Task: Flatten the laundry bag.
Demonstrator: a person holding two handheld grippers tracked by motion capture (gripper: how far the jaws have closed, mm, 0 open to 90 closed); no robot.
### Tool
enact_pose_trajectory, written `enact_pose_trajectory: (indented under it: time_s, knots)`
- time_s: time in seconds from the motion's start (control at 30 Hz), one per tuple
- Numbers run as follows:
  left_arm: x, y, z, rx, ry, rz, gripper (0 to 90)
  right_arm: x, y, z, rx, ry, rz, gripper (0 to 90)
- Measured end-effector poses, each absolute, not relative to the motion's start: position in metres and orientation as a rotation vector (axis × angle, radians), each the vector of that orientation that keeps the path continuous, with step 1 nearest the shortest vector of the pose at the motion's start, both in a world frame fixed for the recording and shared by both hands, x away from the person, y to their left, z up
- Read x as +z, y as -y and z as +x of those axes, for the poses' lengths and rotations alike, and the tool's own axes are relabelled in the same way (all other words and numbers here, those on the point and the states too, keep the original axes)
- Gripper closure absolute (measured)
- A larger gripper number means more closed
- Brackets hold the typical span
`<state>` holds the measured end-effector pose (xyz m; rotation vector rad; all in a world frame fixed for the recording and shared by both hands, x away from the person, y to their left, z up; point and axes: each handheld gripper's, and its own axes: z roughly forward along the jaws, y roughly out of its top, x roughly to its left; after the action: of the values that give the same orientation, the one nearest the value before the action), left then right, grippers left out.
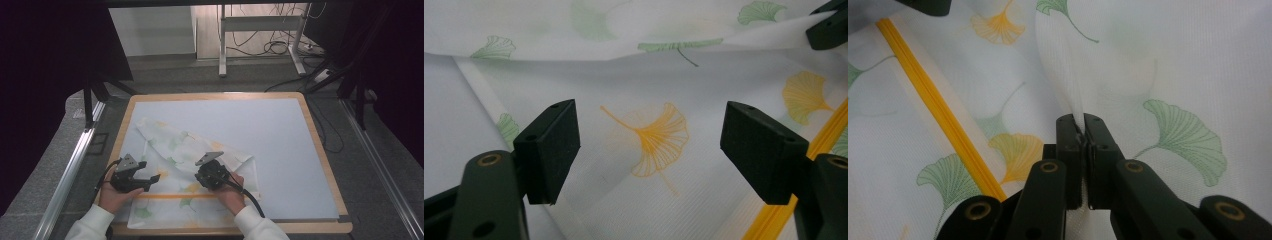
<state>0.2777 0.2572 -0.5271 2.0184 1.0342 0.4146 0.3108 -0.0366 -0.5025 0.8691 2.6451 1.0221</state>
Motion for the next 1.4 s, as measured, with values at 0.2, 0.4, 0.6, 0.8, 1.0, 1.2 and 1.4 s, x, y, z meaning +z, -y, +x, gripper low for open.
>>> enact_pose_trajectory:
  time_s: [0.2,0.4,0.6,0.8,1.0,1.2,1.4]
  knots:
    - [-0.527,-0.257,0.278,0.414,-1.032,2.026,23.7,-0.495,0.043,0.314,1.073,-2.629,0.882,85.9]
    - [-0.527,-0.257,0.278,0.414,-1.032,2.027,23.7,-0.488,0.049,0.316,1.111,-2.611,0.901,86.0]
    - [-0.527,-0.257,0.278,0.416,-1.033,2.028,23.7,-0.483,0.055,0.320,1.148,-2.593,0.907,86.0]
    - [-0.528,-0.257,0.278,0.415,-1.032,2.027,23.7,-0.480,0.059,0.322,1.155,-2.576,0.912,86.1]
    - [-0.528,-0.257,0.278,0.415,-1.032,2.027,23.7,-0.478,0.063,0.325,1.158,-2.563,0.921,86.1]
    - [-0.527,-0.257,0.278,0.415,-1.029,2.026,23.7,-0.479,0.065,0.327,1.155,-2.553,0.930,86.2]
    - [-0.527,-0.257,0.278,0.414,-1.031,2.025,23.7,-0.477,0.068,0.332,1.157,-2.538,0.937,86.2]
